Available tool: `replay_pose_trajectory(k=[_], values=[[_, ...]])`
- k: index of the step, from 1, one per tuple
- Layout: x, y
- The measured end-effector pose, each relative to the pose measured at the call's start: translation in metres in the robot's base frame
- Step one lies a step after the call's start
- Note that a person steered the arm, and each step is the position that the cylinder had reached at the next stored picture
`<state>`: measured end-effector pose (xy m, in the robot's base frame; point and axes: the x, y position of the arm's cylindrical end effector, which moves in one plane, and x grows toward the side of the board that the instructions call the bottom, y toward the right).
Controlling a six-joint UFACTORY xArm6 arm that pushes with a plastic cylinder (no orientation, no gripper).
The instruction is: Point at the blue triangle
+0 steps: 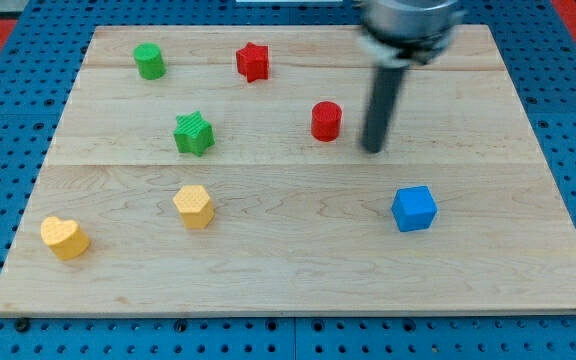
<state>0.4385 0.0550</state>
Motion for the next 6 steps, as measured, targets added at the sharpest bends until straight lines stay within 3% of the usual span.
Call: replay_pose_trajectory(k=[1,2,3,4,6], values=[[0.033,0.012],[0.039,0.082],[0.065,0.094],[0.06,0.106],[-0.062,0.078]])
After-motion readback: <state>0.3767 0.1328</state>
